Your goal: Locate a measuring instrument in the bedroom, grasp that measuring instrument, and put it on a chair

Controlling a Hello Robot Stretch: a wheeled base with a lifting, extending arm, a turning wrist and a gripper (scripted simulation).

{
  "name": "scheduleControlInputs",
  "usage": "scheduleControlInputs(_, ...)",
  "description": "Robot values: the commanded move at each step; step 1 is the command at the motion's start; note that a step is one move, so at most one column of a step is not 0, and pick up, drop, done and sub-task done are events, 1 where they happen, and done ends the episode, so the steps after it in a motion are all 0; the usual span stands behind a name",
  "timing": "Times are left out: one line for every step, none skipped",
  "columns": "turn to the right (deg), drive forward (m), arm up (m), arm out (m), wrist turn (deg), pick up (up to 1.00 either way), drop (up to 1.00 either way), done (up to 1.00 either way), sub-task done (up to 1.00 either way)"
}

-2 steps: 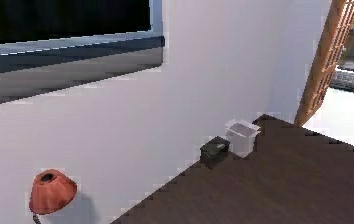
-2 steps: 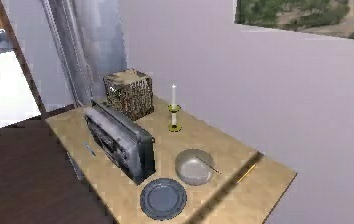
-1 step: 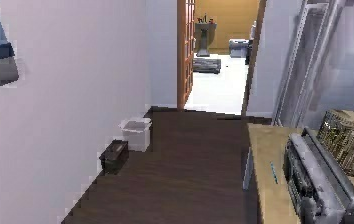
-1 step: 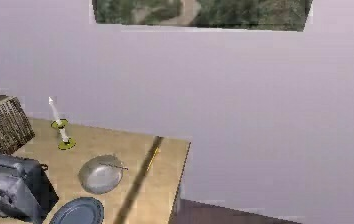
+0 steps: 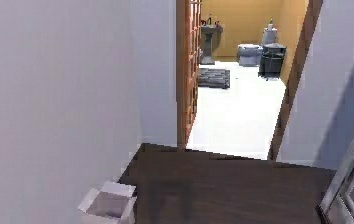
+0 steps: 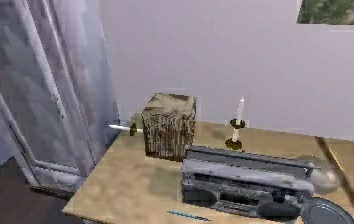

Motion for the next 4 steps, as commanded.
scheduleControlInputs(0.0, 0.65, 0.00, 0.00, 0.0, 0.00, 0.00, 0.00, 0.00)
scheduleControlInputs(24.0, 0.00, 0.00, 0.00, 0.0, 0.00, 0.00, 0.00, 0.00)
scheduleControlInputs(0.0, 1.00, 0.00, 0.00, 0.0, 0.00, 0.00, 0.00, 0.00)
scheduleControlInputs(0.0, 0.50, 0.00, 0.00, 0.0, 0.00, 0.00, 0.00, 0.00)
